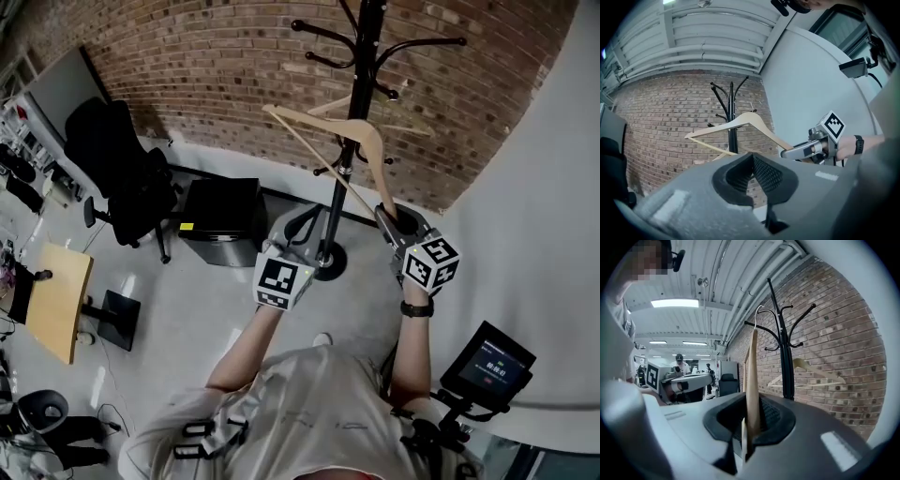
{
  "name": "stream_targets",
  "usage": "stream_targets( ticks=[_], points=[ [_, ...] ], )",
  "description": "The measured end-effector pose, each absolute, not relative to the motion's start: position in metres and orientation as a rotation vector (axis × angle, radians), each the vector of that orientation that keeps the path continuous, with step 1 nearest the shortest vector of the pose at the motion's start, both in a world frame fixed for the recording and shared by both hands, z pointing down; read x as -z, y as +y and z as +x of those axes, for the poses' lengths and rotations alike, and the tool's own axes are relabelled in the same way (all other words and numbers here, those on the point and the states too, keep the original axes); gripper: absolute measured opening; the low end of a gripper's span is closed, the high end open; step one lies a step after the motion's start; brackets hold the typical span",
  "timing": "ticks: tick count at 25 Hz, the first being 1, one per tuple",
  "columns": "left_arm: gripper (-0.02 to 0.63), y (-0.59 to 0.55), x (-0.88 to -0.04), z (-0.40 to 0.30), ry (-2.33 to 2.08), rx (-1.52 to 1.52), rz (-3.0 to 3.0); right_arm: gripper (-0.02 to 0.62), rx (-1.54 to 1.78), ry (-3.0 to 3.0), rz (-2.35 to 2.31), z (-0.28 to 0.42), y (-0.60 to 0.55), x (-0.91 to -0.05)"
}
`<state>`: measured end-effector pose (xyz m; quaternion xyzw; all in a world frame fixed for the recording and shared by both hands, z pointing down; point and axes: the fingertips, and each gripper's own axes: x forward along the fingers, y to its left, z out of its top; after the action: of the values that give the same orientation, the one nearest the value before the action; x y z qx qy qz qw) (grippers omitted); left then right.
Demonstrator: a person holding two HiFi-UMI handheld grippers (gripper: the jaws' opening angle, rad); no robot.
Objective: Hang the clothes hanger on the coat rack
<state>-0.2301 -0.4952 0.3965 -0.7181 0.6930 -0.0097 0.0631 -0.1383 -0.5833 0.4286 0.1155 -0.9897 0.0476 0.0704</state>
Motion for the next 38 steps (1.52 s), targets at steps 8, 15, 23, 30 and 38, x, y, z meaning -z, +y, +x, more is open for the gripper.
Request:
stream_targets(
  ticks=[8,15,23,30,38],
  points=[
    [0.002,-0.53,-0.393,-0.252,2.127,0.025,-2.111,0.052,-0.249,-2.966,0.201,-0.162,-0.642,-0.427],
    [0.002,-0.535,-0.4,-0.255,2.151,0.039,-2.158,0.055,-0.413,-2.955,0.167,-0.172,-0.646,-0.447],
    [0.002,-0.539,-0.407,-0.252,2.137,0.021,-2.193,0.064,-0.62,-2.996,0.141,-0.173,-0.649,-0.453],
    [0.002,-0.54,-0.413,-0.253,2.148,0.039,-2.211,0.061,-0.691,-3.086,0.083,-0.168,-0.649,-0.438],
    [0.002,-0.538,-0.418,-0.245,2.138,0.044,-2.239,0.072,-0.825,-3.064,0.133,-0.167,-0.662,-0.462]
  ],
)
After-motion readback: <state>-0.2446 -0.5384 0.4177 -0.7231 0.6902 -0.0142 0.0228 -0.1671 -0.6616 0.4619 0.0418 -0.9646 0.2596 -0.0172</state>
